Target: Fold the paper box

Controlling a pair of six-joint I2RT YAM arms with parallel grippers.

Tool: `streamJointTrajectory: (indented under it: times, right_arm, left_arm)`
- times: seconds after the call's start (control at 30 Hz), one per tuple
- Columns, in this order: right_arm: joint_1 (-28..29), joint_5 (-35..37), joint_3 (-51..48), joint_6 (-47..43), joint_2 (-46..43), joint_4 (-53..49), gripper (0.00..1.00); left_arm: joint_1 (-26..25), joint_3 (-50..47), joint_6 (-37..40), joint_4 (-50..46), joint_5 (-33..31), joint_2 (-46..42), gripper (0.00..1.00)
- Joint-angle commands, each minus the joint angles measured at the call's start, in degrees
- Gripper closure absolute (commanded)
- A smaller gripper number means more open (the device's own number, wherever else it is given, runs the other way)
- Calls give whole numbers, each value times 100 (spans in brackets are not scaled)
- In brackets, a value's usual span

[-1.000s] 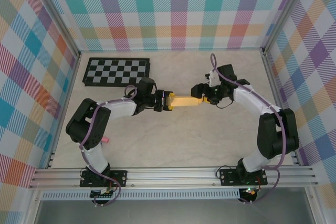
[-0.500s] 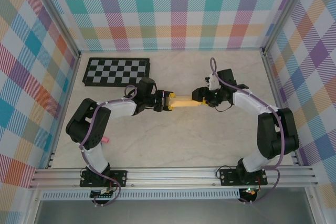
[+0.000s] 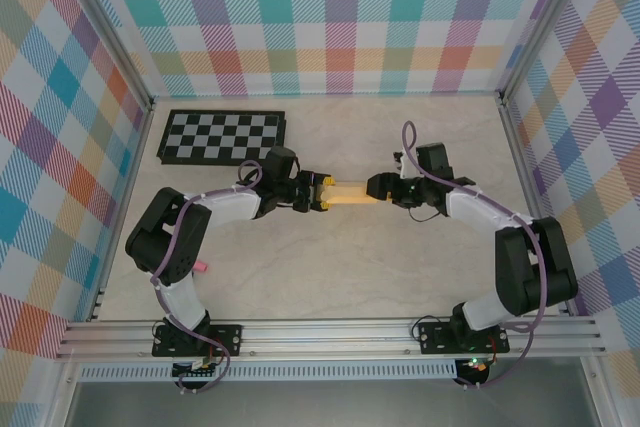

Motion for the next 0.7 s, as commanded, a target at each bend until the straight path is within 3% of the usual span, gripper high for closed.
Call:
streamJointTrajectory:
  times: [0.0,0.2,0.4,0.57,0.67]
  right_arm:
    - [41,714,-69,-63,-394,-553,31]
    - [40,1098,160,-38,-1030,-1182,24]
    - [380,1671,-116,260,-2108,-1349,26]
    - [1555,2341,-341,1117,-2810,-1148,37]
    - [2456,3002,-54,1502,-2620,-1160,43]
  left_arm:
    - [-64,-12,-63,-683,-149,136,65]
    - [-68,13,-65,-700,-162,150,65]
    - [-77,26,-118,-752,-234,149,68]
    - [-103,103,-118,-758,-232,198,69]
    - [-129,132,-118,-762,-237,211,69]
